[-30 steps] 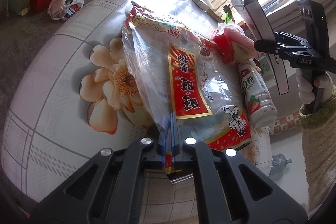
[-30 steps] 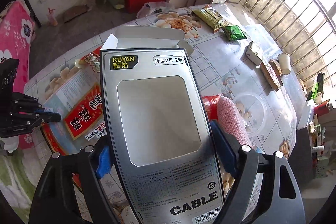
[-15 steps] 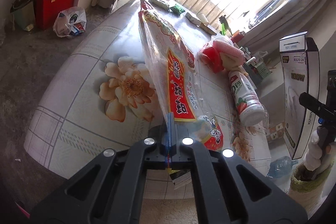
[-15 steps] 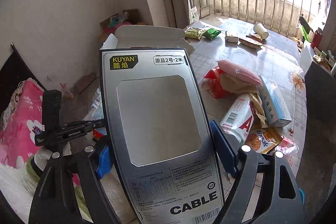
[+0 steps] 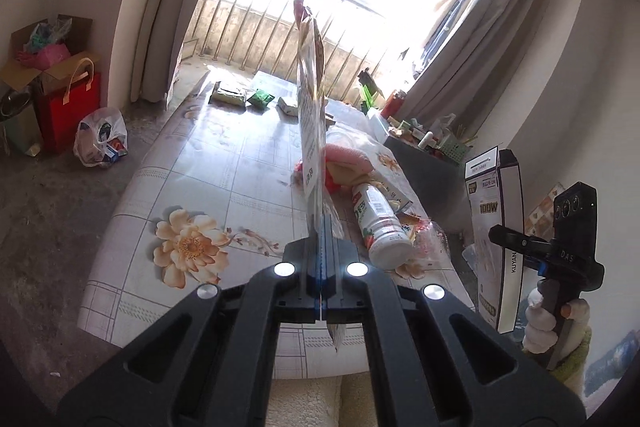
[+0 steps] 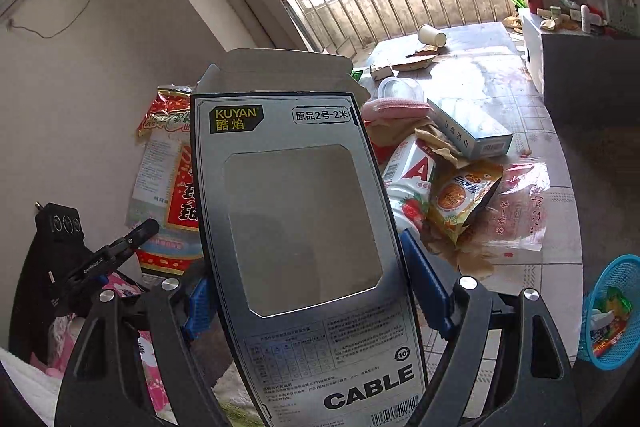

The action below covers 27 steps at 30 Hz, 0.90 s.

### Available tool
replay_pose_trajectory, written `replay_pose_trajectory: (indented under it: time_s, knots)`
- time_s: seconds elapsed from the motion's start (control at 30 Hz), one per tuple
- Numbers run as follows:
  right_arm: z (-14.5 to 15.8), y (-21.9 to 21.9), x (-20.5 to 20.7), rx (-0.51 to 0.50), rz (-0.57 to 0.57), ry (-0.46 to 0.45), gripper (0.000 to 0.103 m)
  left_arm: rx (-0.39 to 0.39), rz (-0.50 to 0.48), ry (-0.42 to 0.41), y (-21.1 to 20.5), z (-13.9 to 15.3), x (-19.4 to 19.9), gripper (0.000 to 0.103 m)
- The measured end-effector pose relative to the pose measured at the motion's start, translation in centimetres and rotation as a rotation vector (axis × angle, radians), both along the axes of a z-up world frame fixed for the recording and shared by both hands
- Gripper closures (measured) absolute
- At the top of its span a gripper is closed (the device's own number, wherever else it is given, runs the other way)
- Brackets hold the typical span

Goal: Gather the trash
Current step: 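Carry the foil bag and cable box to the blue basket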

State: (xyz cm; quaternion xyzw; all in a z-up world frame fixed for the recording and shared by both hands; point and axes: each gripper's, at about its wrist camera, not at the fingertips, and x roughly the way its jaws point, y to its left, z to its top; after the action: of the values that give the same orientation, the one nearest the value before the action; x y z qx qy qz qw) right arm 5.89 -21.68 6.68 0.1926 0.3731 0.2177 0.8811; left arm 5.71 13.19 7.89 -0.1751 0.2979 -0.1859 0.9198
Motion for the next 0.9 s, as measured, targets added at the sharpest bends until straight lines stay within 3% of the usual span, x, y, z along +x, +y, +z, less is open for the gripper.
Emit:
replay_pose_trajectory:
  time_s: [0.23,0.43,0.57,0.7,0.9]
  knots:
    - [0.7,-7.9,-4.4,0.082,-0.202,-0.065,0.024,-0.007,-0.187,-0.071,-6.3,3.7,0.1,0.103]
    - [-0.4,-16.3,-9.4,0.098,-0.459,-0.059,0.024,-0.010,-0.414,-0.074,-14.5,5.5,1.9,0.103]
    - [-2.0,-21.2,-13.1,0.107,-0.624,-0.028,0.024,0.023,-0.562,-0.034,-21.6,5.3,3.3,0.103]
    - [-4.6,-25.1,-16.5,0.131,-0.755,0.018,0.024,0.089,-0.700,0.060,-30.0,4.2,4.6,0.103]
    - [-9.3,-29.0,-18.8,0.193,-0.861,0.107,0.024,0.231,-0.853,0.223,-42.3,0.0,5.9,0.103]
